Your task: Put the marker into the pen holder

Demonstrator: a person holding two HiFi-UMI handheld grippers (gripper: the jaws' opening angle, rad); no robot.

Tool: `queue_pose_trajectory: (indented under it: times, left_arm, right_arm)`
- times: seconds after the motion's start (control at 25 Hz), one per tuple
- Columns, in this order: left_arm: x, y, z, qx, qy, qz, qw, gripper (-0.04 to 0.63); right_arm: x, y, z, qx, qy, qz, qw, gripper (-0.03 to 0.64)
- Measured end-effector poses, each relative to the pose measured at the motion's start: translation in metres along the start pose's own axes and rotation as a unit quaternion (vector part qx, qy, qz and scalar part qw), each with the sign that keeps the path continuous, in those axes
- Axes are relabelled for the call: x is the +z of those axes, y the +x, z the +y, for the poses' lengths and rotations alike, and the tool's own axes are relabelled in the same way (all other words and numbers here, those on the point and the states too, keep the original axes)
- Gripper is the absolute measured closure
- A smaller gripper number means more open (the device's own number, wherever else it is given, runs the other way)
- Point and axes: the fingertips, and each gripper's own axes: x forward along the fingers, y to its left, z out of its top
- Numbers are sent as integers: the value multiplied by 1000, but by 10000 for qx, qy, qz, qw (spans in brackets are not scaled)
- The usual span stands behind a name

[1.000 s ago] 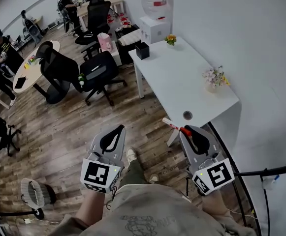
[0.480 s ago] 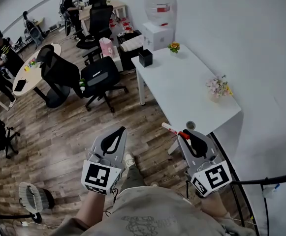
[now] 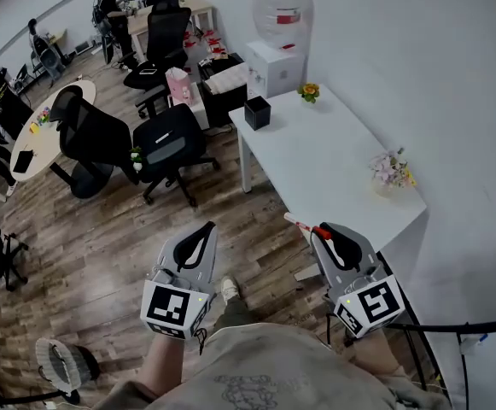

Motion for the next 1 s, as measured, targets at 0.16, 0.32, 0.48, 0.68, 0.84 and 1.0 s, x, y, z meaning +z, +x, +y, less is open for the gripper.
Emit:
queue_pose_trajectory:
  times: [0.16, 0.32, 0.48, 0.68, 0.84, 1.0]
  left_arm:
    - [-3, 34, 50, -183, -15, 88, 9998, 595]
    - [-3, 64, 103, -377, 31, 87, 9992, 595]
    - [-4, 90, 153, -480, 77, 70, 9988, 595]
    - [-8, 109, 197, -428, -24, 86, 9990, 595]
    - [-9, 121, 217, -414, -126, 52, 9991, 595]
    - [-12, 140, 234, -450, -153, 75, 9988, 595]
  right_arm:
    - [6, 57, -13, -178, 15, 119, 9998, 523]
    - [16, 115, -17, -333, 71, 132, 9993, 523]
    - [27, 167, -20, -444, 26, 114, 9989, 523]
    - [29, 206, -27, -540, -9, 184, 9984, 523]
    - [27, 230, -32, -548, -10, 281, 9981, 523]
    - [24, 255, -42, -560, -42, 323, 9979, 523]
